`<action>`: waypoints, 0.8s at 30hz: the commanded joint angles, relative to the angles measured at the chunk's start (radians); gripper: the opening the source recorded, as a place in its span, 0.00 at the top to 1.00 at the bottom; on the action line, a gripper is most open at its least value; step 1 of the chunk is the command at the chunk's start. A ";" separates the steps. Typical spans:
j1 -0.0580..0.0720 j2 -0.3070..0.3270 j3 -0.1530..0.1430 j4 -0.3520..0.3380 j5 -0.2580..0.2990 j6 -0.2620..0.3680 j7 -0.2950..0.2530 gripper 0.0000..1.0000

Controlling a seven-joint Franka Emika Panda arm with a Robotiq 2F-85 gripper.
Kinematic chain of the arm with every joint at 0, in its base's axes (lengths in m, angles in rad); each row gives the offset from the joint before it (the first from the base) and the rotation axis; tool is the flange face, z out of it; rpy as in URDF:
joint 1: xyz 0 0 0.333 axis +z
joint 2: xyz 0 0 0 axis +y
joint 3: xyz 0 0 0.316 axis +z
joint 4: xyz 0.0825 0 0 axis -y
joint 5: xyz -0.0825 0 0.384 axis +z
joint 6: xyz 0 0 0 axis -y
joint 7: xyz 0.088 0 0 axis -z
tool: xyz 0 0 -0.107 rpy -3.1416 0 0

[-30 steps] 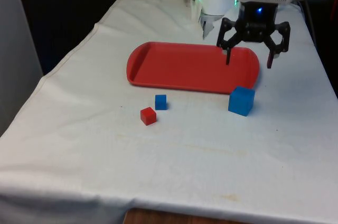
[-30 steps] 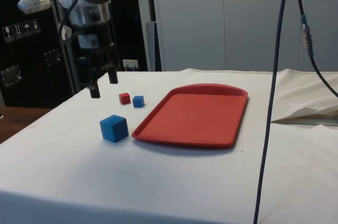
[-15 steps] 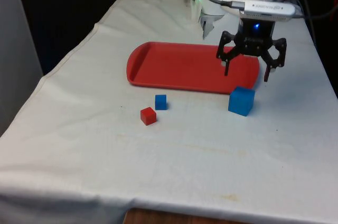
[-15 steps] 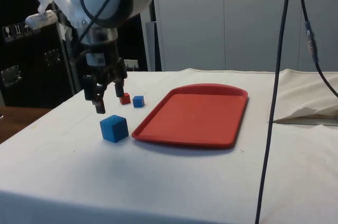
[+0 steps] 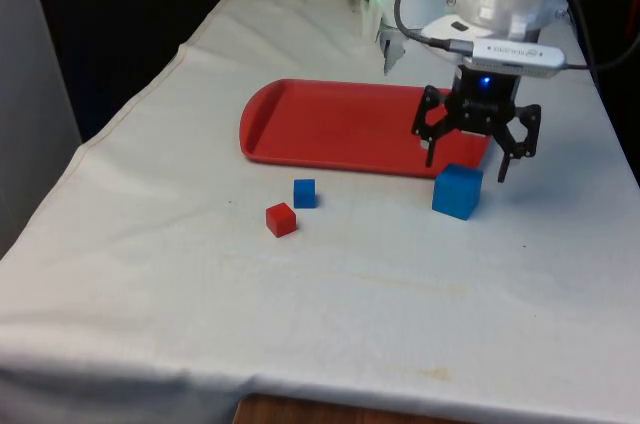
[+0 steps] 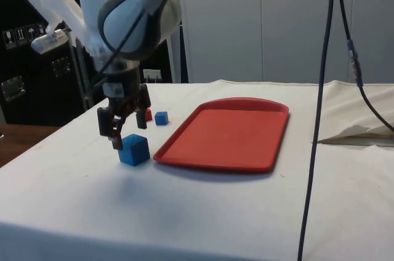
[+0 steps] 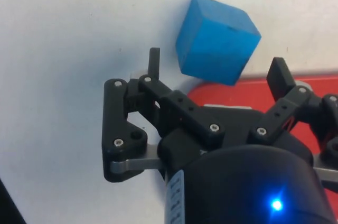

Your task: Pick up the largest block and place it onto the tray.

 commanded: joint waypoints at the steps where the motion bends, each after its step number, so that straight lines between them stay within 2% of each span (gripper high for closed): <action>1: -0.006 0.008 0.012 0.001 0.015 0.019 0.000 0.00; 2: 0.000 0.004 0.002 0.001 0.000 0.005 0.003 0.00; 3: -0.007 0.012 0.014 0.001 0.015 0.024 0.002 0.00; 5: -0.009 0.022 0.019 0.002 0.019 0.035 0.007 0.00; 10: -0.007 0.040 0.020 0.006 0.027 0.048 0.009 0.00; 11: -0.001 0.041 0.011 0.003 0.016 0.043 0.013 0.00; 12: -0.006 0.042 0.017 0.006 0.024 0.048 0.010 0.00; 20: -0.002 0.044 0.013 0.006 0.019 0.045 0.012 0.00; 22: -0.002 0.044 0.013 0.006 0.018 0.045 0.012 0.04; 24: -0.002 0.045 0.012 0.006 0.018 0.045 0.012 0.22</action>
